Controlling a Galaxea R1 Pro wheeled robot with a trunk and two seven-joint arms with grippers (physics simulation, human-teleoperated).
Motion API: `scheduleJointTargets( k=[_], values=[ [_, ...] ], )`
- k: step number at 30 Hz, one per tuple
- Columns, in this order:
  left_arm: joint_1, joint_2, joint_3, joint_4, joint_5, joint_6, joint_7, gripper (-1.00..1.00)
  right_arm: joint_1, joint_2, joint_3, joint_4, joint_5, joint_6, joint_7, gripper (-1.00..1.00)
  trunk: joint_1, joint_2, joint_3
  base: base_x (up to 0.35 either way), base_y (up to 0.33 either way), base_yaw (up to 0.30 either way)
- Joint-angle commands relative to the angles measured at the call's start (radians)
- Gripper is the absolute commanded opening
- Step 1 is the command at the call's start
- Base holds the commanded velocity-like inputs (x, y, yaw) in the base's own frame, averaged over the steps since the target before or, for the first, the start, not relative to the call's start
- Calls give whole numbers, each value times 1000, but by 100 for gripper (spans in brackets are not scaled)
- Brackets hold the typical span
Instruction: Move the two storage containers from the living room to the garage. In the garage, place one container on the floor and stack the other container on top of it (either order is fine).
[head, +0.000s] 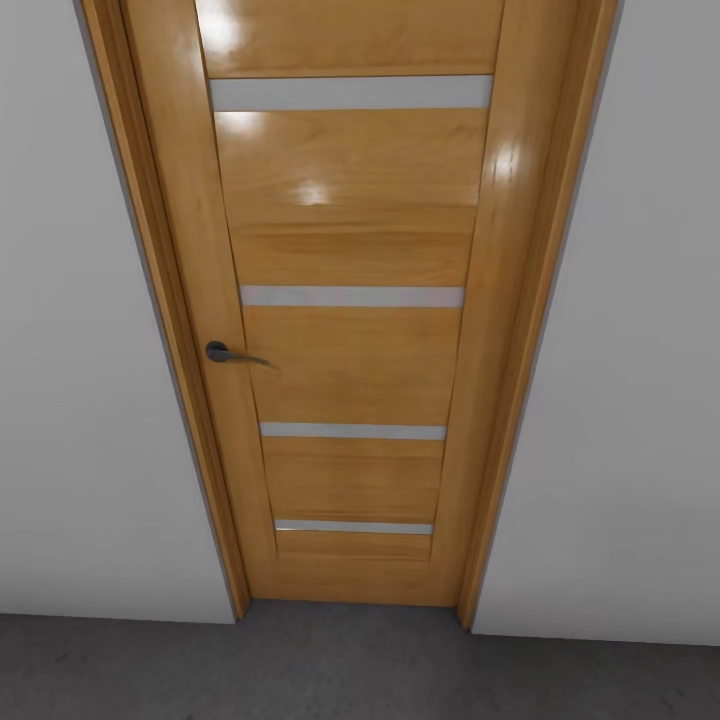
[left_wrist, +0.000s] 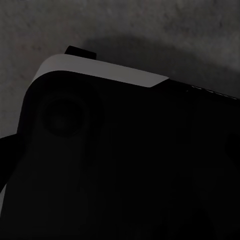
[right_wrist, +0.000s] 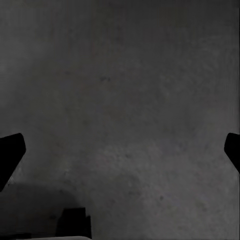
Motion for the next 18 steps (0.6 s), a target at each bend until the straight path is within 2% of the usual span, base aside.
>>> scheduleJointTargets(
  k=[1,4,7,8,10,12,13,14,16,17,18],
  values=[
    [0,0,1,-1,4,-2,1,100,-16,1,0,0,11,9,-2,100,0,-1,-1,0,0,0],
    [0,0,1,-1,4,-2,0,100,-64,6,0,3,53,12,1,100,0,-1,-1,0,0,0],
    [0,0,1,-1,4,-2,0,100,-108,15,0,3,118,11,4,100,0,-1,-1,0,0,0],
    [0,0,1,-1,3,-2,0,100,-124,31,0,1,141,10,6,100,0,-1,-1,0,0,0],
    [0,0,1,-1,3,-2,-1,100,-164,82,1,-6,183,8,19,100,0,-1,-1,0,0,0],
    [0,0,1,-1,3,-2,-1,100,-185,110,1,-6,202,6,26,100,0,-1,-1,0,0,0],
    [0,0,1,-1,3,-2,-1,100,-205,138,1,-9,222,6,32,100,0,-1,-1,0,0,0],
    [0,0,1,-1,3,-2,-1,100,-214,153,1,-10,232,5,34,100,0,-1,-1,0,0,0],
    [0,0,1,-1,3,-2,-1,100,-246,216,5,-12,276,3,40,100,0,-1,-1,0,0,0],
    [0,0,1,-1,3,-2,-1,100,-271,236,21,-21,318,-6,43,100,0,-1,-1,0,0,0],
    [0,0,1,-1,3,-2,-1,100,-277,236,27,-26,326,-8,43,100,0,-1,-1,0,0,0]
  ],
)
